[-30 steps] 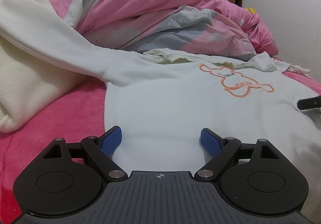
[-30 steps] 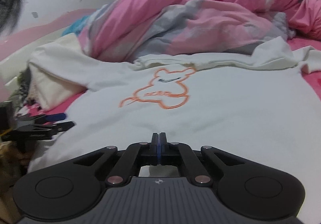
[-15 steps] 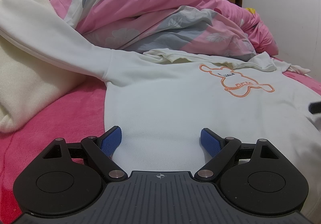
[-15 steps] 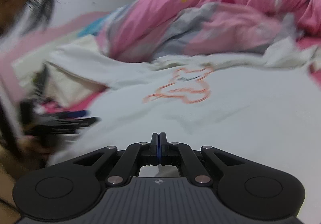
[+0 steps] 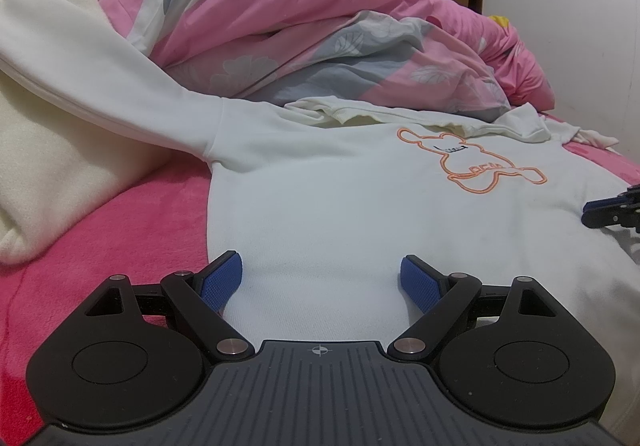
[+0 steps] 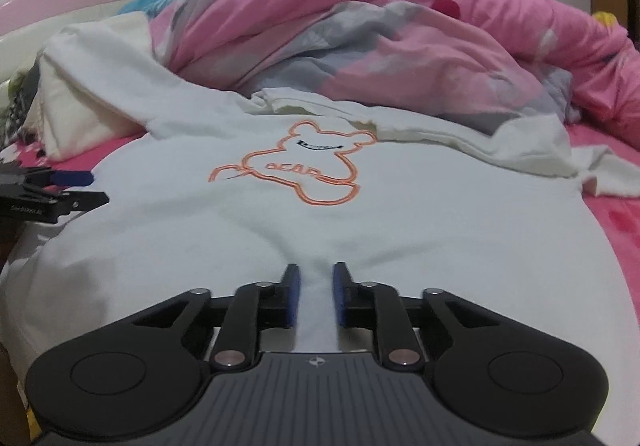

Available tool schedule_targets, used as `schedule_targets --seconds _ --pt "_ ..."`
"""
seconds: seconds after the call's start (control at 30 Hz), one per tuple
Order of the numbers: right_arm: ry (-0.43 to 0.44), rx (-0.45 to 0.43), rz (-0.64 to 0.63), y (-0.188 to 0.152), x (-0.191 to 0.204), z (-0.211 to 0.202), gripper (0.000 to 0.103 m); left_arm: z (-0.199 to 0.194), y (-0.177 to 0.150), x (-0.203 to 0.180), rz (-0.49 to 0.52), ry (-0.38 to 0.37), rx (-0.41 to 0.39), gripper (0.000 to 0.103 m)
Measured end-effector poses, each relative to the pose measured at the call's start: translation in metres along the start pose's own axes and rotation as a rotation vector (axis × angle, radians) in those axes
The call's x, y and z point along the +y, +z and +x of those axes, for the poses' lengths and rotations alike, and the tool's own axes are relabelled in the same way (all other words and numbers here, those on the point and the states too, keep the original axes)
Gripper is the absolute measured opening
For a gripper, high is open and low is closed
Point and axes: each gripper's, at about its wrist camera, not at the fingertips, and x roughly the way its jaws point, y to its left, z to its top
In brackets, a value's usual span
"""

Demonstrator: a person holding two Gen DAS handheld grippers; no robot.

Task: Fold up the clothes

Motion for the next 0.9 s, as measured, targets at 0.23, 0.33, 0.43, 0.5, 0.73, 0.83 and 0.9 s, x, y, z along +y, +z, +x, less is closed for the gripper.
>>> schedule_targets --seconds 0.23,0.33,0.43,0.5,0.73,0.83,0.9 --pt "-0.028 0.005 -0.01 -0.001 0.001 0.0 0.002 0.0 0.0 0.0 0.0 0.0 0.0 0.088" --pt "0.01 -0.003 0.101 -0.002 -0.013 -0.001 0.0 0.0 0.0 0.0 0.0 0.0 0.0 0.088" --pt "0.073 -0.017 0.249 -0.006 -0.032 -0.002 0.0 0.001 0.0 0.0 0.0 -0.001 0.0 0.088" --pt "0.123 -0.029 0.367 -0.01 -0.046 -0.002 0.0 0.001 0.0 0.0 0.0 0.0 0.0 0.088" --pt "0.232 -0.071 0.622 -0.024 -0.078 -0.005 0.0 0.001 0.0 0.0 0.0 0.0 0.0 0.088" --pt "0.27 -0.089 0.702 -0.028 -0.087 -0.004 0.0 0.001 0.0 0.0 0.0 0.0 0.0 0.088" --pt "0.29 -0.099 0.75 -0.031 -0.093 -0.003 0.0 0.001 0.0 0.0 0.0 0.0 0.0 0.088"
